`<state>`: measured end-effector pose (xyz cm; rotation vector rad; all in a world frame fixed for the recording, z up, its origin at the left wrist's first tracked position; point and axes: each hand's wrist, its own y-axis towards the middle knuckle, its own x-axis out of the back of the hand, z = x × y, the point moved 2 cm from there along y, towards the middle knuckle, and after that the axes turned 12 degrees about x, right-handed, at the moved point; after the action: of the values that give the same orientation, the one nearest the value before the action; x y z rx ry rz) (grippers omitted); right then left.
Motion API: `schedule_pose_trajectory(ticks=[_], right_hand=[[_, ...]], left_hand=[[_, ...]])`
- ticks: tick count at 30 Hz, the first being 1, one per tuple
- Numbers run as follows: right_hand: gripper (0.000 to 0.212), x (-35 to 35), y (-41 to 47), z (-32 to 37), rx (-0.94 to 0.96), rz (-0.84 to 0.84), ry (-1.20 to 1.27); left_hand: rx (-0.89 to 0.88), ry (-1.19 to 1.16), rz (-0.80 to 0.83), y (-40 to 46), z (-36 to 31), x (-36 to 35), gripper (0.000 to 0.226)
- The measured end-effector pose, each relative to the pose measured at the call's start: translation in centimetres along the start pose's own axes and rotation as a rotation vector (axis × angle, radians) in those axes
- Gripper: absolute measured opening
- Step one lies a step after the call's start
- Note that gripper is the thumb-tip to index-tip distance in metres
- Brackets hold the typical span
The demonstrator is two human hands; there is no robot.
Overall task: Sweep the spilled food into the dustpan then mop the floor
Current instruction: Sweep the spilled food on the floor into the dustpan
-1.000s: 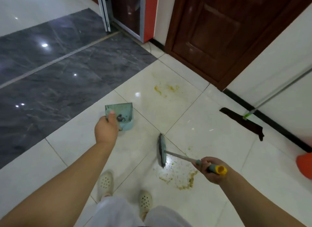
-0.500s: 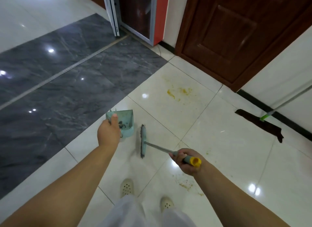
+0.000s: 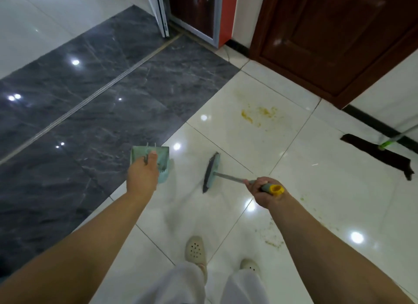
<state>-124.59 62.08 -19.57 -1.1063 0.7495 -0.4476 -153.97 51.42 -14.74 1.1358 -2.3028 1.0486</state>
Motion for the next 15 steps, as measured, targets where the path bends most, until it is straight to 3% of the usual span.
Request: schedule_pose_trajectory(ticks=[7,15], right_hand=[[0.043,5.2,-1.5,5.8,0.100,-0.155,0.199],[0.046,11.2,-3.7,9.3,0.214,-0.230,0.334]], left_hand=[[-0.035,0.091,0.089,0.5,-1.8,-2.7,0.062],[-0.108,0.133,0.211,-1.1,-3.8,-6.1,0.060]])
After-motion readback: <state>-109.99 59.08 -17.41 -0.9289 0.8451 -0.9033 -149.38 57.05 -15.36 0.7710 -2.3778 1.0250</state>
